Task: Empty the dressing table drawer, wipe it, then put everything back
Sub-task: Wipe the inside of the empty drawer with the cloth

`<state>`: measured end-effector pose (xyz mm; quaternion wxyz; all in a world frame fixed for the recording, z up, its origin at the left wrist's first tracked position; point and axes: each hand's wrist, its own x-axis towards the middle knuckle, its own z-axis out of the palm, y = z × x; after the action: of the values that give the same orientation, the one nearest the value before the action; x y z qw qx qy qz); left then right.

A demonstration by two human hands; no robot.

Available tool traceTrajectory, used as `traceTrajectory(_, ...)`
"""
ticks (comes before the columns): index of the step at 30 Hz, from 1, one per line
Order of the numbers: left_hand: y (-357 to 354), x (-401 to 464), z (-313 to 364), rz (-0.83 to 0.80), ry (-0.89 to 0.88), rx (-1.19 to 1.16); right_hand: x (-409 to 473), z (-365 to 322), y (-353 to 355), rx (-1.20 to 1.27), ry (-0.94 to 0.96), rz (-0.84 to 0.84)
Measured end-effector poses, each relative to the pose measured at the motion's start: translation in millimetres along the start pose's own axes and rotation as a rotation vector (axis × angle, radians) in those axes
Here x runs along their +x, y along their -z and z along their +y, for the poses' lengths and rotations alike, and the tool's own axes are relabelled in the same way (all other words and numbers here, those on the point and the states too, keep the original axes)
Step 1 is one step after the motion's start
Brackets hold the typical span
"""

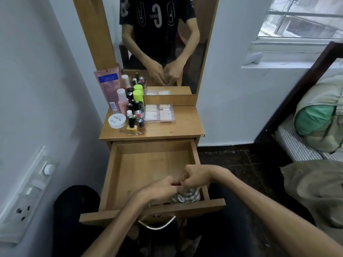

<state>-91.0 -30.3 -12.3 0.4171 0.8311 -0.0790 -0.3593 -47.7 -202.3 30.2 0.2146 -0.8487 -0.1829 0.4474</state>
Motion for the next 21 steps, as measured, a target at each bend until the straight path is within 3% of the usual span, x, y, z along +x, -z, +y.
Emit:
traceTrajectory(3,-5.3,19.0,12.3,0.075,-0.053,-0.152,-11.1,7.0,6.7,-0.165,0.004,0.161)
traceTrajectory(8,15.9,33.0,22.7,0.412,-0.241,-0.329,-13.1,2.5,31.5,-0.395,0.203,0.643)
traceTrajectory(11,20.1,49.3,36.6,0.507,-0.269,-0.411,-0.1,8.1,39.0,-0.579,0.222,0.916)
traceTrajectory(15,9.8,92.2,28.3,0.493,-0.211,-0.328,23.1,40.6,21.3,-0.529,-0.005,0.952)
traceTrajectory(21,-2.5,103.8,45.4,0.496,-0.162,-0.322,27.2,60.6,8.2,-0.067,0.050,0.934)
